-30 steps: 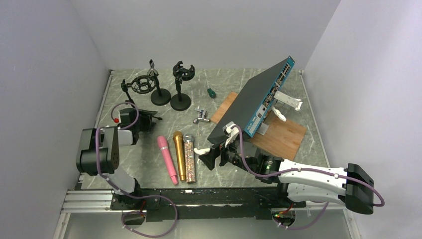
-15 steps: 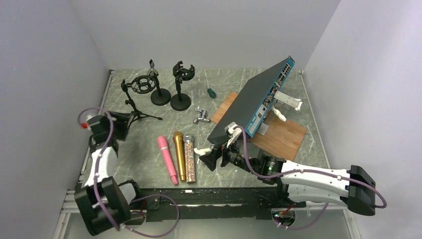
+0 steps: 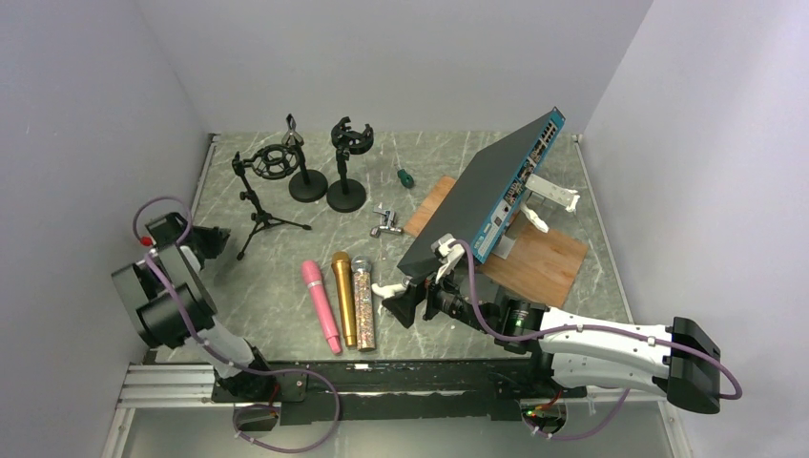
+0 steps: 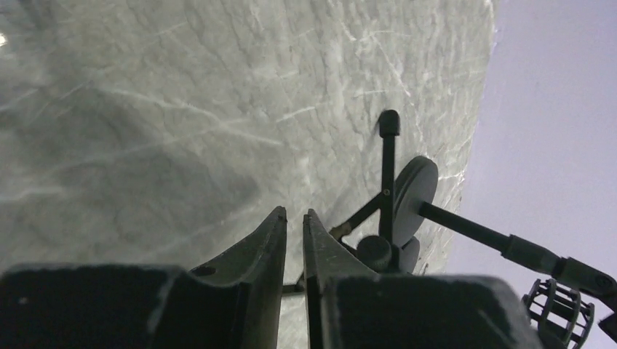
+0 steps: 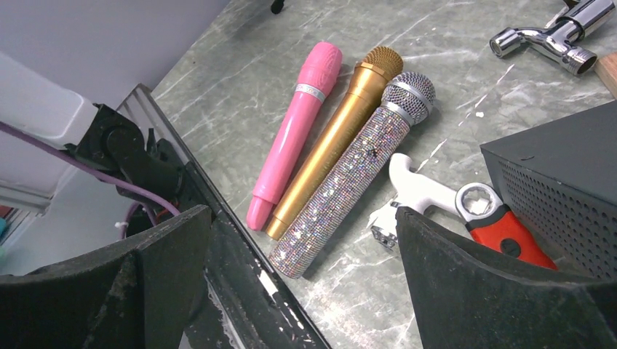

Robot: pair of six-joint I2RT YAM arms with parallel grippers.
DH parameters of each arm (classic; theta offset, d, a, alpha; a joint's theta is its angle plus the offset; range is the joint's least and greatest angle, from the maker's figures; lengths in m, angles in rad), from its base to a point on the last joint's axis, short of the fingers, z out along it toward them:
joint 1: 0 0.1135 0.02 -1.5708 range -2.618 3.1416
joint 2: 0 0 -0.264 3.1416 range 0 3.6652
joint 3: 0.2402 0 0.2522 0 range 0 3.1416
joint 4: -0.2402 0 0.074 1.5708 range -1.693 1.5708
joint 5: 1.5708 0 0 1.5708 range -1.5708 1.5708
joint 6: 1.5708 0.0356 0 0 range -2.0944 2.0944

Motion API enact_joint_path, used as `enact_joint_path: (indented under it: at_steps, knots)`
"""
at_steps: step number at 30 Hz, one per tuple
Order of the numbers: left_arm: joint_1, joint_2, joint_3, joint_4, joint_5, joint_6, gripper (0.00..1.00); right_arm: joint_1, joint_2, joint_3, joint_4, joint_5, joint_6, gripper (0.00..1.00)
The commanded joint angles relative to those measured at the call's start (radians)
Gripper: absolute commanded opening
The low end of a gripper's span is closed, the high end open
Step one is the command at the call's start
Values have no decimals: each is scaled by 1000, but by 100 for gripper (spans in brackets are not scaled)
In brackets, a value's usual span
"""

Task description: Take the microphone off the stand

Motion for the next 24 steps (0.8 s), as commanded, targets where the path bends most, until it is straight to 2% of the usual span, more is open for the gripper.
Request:
enact_joint_path:
  at_steps: [1,7,9,10,13,16,20,24]
  knots:
    - [-1,122,47,93,116,7,19,-15,4,6,-6,73,26,100]
    - [-60,185,41,2,154,-28,17,-15,10,9,0,57,40,99]
    - [-75,160,28,-103,119,-53,0,-16,-6,5,-4,53,47,99]
    - [-78,134,0,-127,96,-72,0,-16,-18,2,-8,53,52,99]
    - [-81,22,-118,-58,67,-139,0,-16,-69,-9,-18,54,66,99]
    - [-113,-73,-143,-92,38,-117,0,-16,-106,-27,-19,56,69,99]
    - [-138,-112,-196,-49,76,-131,0,-16,-125,-26,-51,73,69,99]
    - [-212,-126,-262,28,111,-151,0,-15,-136,-40,-43,77,75,99]
